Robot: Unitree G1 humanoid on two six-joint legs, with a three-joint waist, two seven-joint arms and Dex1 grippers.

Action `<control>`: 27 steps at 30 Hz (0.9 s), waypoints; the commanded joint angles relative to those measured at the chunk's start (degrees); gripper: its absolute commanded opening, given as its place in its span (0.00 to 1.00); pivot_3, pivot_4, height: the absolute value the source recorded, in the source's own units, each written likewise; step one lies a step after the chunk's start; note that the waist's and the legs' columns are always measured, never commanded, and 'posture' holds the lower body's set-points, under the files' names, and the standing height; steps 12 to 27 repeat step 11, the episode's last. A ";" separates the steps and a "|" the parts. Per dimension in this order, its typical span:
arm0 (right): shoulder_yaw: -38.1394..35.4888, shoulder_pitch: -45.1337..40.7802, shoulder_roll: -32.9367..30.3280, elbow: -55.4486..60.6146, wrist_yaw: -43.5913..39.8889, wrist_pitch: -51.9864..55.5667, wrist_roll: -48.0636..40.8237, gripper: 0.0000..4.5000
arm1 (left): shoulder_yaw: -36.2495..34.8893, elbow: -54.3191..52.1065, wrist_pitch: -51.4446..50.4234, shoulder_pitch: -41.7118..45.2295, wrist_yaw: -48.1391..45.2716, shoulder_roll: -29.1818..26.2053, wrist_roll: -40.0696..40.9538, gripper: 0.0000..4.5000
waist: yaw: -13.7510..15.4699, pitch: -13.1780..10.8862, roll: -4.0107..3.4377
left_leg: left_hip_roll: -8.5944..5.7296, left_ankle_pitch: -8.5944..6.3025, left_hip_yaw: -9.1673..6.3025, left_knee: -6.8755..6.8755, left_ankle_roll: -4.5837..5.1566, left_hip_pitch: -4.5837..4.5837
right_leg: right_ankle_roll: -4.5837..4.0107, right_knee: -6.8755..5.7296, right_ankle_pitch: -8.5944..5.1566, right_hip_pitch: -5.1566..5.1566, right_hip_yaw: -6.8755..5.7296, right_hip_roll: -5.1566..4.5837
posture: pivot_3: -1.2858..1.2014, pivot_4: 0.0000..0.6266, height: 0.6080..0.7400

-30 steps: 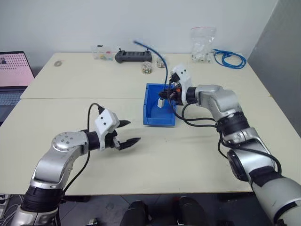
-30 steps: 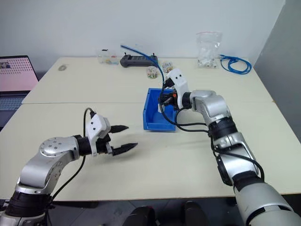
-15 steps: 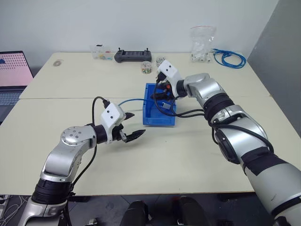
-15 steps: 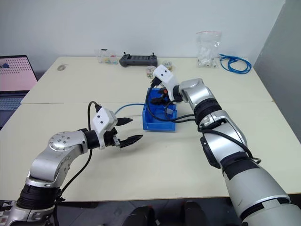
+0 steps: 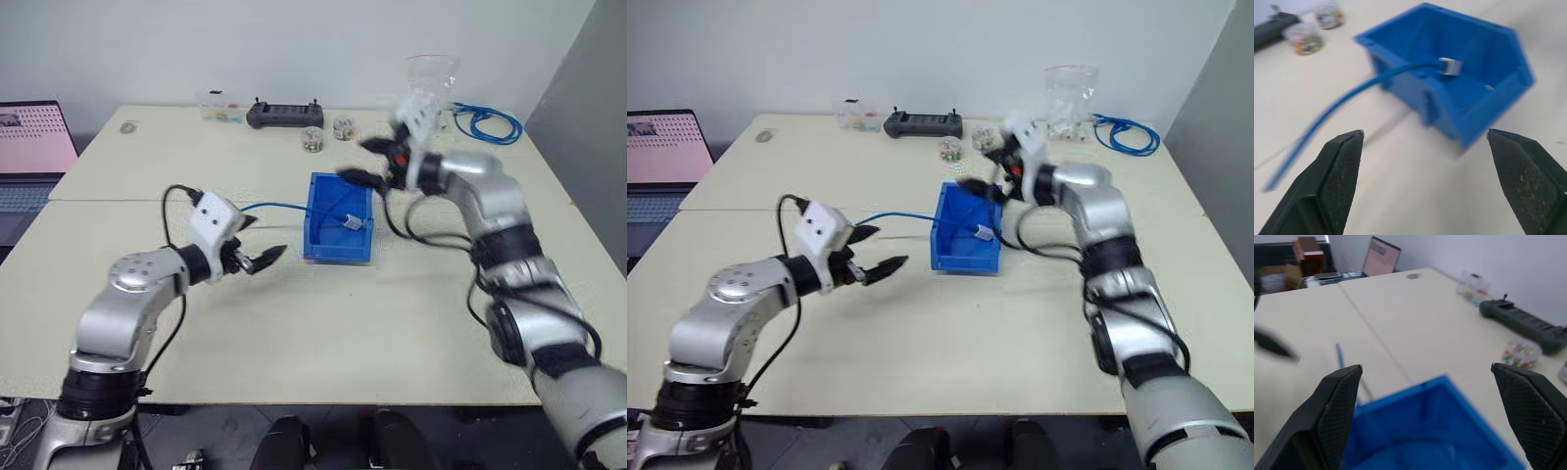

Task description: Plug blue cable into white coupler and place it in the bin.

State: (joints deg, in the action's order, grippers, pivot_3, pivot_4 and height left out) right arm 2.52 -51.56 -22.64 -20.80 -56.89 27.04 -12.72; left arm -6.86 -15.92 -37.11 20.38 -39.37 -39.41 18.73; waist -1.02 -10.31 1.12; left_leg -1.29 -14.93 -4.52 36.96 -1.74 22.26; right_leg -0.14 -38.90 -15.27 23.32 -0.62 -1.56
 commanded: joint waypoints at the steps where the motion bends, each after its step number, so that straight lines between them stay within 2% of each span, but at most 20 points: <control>1: -2.27 9.87 -6.00 22.55 -1.02 10.56 -6.17 0.99 | -2.93 -0.94 0.35 -0.65 0.56 -1.15 0.57 0.93 | -0.01 -0.06 -0.08 | -0.03 0.00 0.01 0.00 0.00 0.06 | 0.01 -0.01 0.01 0.04 0.01 -0.04 | 0.52 0.24 1.00; 4: -5.90 17.71 -10.31 31.51 1.23 16.62 -9.35 0.99 | -3.40 -0.27 -0.15 -2.49 -1.27 -1.89 1.86 0.93 | -0.71 -0.13 -0.13 | -0.04 0.01 0.09 0.02 0.01 0.06 | 0.06 -0.05 0.03 0.11 0.08 -0.04 | 0.52 0.24 1.00; 9: -8.54 23.84 -13.37 37.65 3.60 20.95 -12.57 0.99 | -2.96 2.58 0.51 -2.61 -3.02 -2.35 2.36 0.93 | -0.83 -0.19 -0.03 | 0.11 0.01 0.03 0.01 0.00 -0.27 | 0.33 -0.07 -0.14 -0.10 0.05 0.18 | 0.52 0.24 1.00; 27: -8.54 24.38 -13.78 37.93 4.65 21.22 -12.79 0.99 | -2.89 3.72 -0.63 -1.91 -4.13 -2.44 3.42 0.93 | -0.83 -0.19 -0.03 | 0.12 0.02 0.03 0.01 0.00 -0.31 | 0.33 -0.09 -0.14 -0.12 0.05 0.21 | 0.52 0.24 1.00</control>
